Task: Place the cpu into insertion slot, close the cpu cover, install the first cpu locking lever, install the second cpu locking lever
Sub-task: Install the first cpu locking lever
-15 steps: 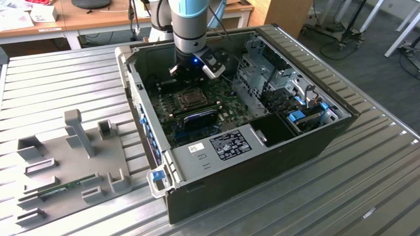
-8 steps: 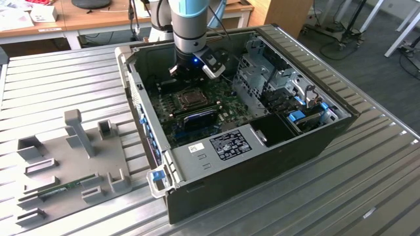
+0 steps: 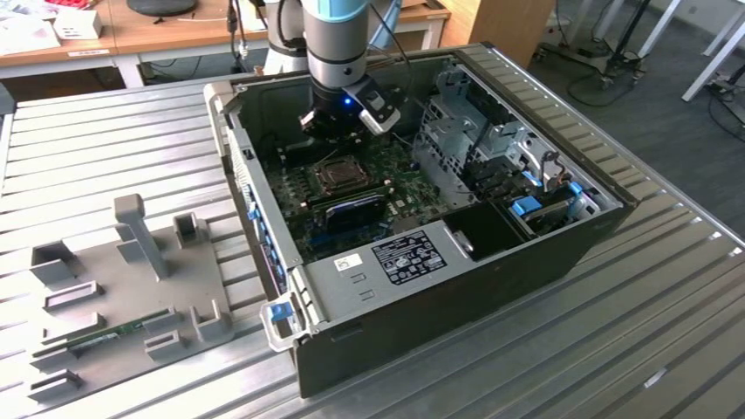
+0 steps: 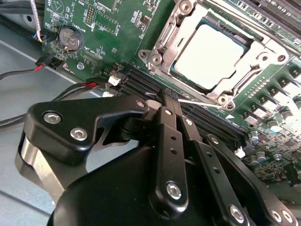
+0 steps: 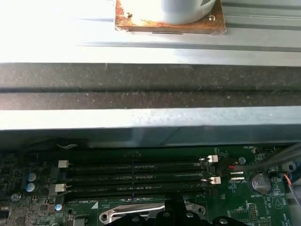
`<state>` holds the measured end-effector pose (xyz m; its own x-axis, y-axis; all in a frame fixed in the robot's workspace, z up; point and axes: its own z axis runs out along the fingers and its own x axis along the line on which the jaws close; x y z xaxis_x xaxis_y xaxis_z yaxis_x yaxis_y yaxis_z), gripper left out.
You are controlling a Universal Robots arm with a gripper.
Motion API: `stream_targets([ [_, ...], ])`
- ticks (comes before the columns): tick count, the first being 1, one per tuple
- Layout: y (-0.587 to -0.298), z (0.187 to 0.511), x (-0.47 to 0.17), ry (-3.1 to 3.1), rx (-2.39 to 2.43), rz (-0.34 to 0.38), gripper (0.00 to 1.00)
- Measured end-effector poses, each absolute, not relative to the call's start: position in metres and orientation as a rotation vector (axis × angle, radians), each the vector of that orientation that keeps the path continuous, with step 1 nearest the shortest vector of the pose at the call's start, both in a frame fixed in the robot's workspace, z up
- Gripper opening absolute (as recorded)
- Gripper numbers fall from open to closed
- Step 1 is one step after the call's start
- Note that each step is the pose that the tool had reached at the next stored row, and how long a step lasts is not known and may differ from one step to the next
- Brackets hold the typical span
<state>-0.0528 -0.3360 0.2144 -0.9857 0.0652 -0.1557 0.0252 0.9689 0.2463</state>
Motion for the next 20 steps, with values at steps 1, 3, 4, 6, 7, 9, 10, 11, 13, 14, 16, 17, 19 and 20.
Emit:
stream_targets([
  [1,-0.3359,0.2144,-0.0529,2.954,0.068,0.366,0.10],
  [3,-0.3355,0.2145,-0.0532,2.950,0.068,0.367,0.10],
  [4,-0.3351,0.2145,-0.0534,2.949,0.068,0.367,0.10],
  [6,-0.3341,0.2144,-0.0537,2.945,0.068,0.367,0.10],
  [7,-0.3334,0.2145,-0.0540,2.943,0.068,0.366,0.10],
  [9,-0.3320,0.2145,-0.0545,2.939,0.069,0.366,0.10],
  [10,-0.3314,0.2145,-0.0547,2.937,0.069,0.366,0.10],
  [11,-0.3309,0.2145,-0.0550,2.935,0.070,0.366,0.10],
  [13,-0.3305,0.2145,-0.0556,2.932,0.070,0.365,0.10],
  [14,-0.3305,0.2145,-0.0562,2.930,0.070,0.365,0.10],
  [16,-0.3305,0.2145,-0.0579,2.926,0.070,0.365,0.10],
  [17,-0.3304,0.2144,-0.0587,2.924,0.069,0.365,0.10],
  [19,-0.3303,0.2145,-0.0603,2.919,0.069,0.364,0.10],
  [20,-0.3303,0.2145,-0.0606,2.917,0.068,0.364,0.10],
])
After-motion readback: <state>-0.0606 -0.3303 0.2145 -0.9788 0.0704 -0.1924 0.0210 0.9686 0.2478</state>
